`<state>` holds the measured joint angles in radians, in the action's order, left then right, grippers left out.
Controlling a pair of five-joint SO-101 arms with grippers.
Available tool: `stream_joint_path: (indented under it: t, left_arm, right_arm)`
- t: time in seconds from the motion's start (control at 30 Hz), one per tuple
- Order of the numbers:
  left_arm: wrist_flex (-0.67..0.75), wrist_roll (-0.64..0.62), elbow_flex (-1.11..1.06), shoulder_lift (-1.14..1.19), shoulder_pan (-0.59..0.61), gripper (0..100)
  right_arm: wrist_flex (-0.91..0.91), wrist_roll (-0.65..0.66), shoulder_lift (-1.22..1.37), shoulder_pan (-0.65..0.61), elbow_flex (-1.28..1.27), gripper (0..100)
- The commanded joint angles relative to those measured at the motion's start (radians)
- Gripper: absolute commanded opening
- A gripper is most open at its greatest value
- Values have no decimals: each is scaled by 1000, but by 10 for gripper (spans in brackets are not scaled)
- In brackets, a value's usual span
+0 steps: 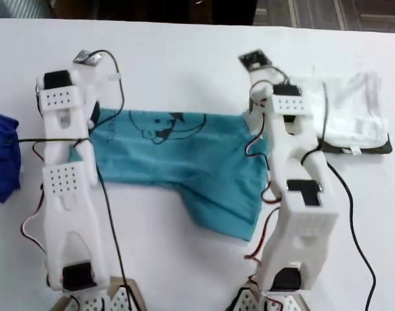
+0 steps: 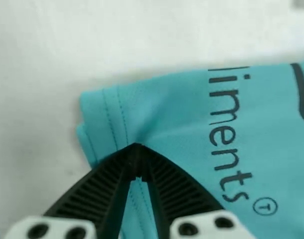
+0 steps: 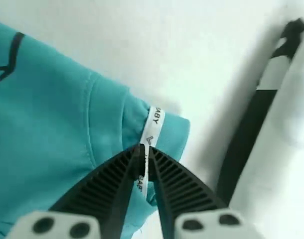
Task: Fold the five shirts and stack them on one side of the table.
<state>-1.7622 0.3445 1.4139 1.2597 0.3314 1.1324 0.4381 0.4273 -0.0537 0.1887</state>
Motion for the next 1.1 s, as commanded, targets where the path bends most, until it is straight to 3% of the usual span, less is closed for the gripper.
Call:
stream_joint_path:
  t: [0.0, 0.3, 0.53, 0.8, 1.07]
  left_arm:
    - [-26, -3, -13, -152, 28, 28]
    - [-25, -3, -446, -594, 26, 28]
    - [18, -2, -892, -984, 28, 28]
    - [407, 5, -1509, -1158, 68, 28]
    - [735, 5, -1860, -1157, 115, 28]
  right_arm:
    - [62, -8, -182, -25, 23, 21]
    - [262, -6, -397, -116, 18, 21]
    - [274, -6, -538, -208, -195, 21]
    - [58, 0, -719, -236, -592, 21]
    - [-312, 0, -733, -242, -934, 21]
